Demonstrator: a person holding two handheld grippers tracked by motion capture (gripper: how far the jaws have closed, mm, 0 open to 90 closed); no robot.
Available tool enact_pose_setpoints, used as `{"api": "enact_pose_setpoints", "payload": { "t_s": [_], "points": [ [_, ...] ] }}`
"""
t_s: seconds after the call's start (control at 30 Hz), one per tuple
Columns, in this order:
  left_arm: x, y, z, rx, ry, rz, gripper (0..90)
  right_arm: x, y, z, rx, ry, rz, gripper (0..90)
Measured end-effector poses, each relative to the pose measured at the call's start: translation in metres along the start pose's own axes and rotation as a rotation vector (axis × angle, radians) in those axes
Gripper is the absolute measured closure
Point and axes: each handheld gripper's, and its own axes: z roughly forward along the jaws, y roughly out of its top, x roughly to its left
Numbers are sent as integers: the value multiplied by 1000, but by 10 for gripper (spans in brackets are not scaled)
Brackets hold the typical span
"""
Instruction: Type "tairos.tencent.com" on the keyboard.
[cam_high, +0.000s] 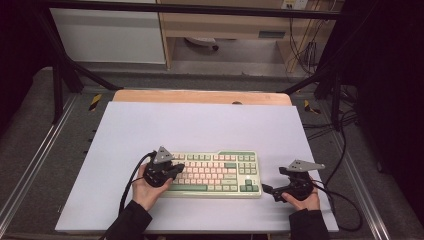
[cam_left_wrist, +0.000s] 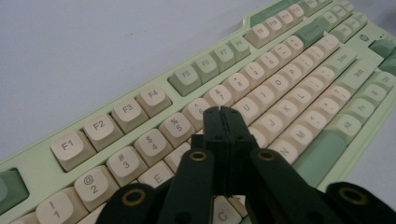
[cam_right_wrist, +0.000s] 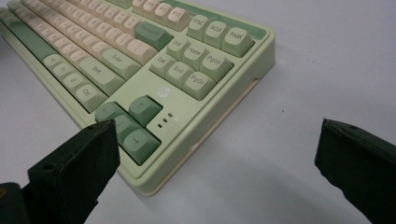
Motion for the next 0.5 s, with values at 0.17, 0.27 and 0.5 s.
{"api": "enact_pose_setpoints", "payload": {
  "t_s": [0.17,0.27,0.5],
  "points": [
    [0,-1,6,-2,14,5,900,0,0,0,-3,-1,-1,6],
    [1,-2,10,5,21,4,900,0,0,0,-1,1,-2,6],
    [1,-4,14,6,16,4,900,0,0,0,0,2,-1,6]
  ]
}}
